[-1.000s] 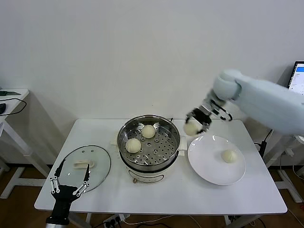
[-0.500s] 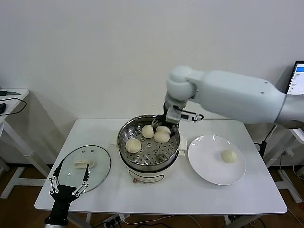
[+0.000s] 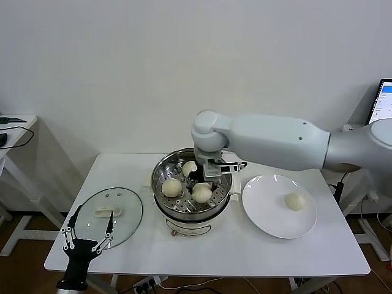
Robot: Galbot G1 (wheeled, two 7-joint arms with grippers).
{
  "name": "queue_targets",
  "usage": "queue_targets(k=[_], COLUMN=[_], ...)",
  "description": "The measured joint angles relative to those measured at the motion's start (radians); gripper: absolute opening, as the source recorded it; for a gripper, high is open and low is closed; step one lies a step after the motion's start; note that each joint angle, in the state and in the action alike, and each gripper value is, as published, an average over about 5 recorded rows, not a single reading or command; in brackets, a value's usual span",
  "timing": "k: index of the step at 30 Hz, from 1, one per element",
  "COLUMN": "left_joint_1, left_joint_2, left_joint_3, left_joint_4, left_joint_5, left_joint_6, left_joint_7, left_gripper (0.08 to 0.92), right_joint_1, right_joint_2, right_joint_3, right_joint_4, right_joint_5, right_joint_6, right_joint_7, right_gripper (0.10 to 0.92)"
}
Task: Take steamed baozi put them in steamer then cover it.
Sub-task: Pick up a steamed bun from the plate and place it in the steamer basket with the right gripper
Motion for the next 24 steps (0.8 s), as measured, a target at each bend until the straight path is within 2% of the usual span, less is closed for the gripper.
queue_targets(k=[10, 16, 24], left_joint_1=[0.001, -0.001, -0.006], left_joint_2=[-0.002, -0.004, -0.004], left_joint_3=[-0.006, -0.005, -0.005], left_joint_4=[0.005, 0.007, 0.01], left_joint_5=[-0.001, -0.001, -0.001], left_joint_6=[-0.005, -0.006, -0.007], left_joint_7=[-0.002, -0.002, -0.003], left_gripper=[0.823, 0.823, 0.823], right_joint_1=[-0.032, -0.042, -0.036], right_joint_2=[0.03, 0.036, 0.014], right_joint_3=[-0.002, -0.003, 0.031], right_joint_4=[-0.004, -0.005, 0.006], right_joint_5=[-0.044, -0.055, -0.052], right_joint_6=[0.045, 0.056, 0.051], right_joint_7=[0.003, 0.009, -0.001], right_gripper=[0.73, 0.807, 0.823])
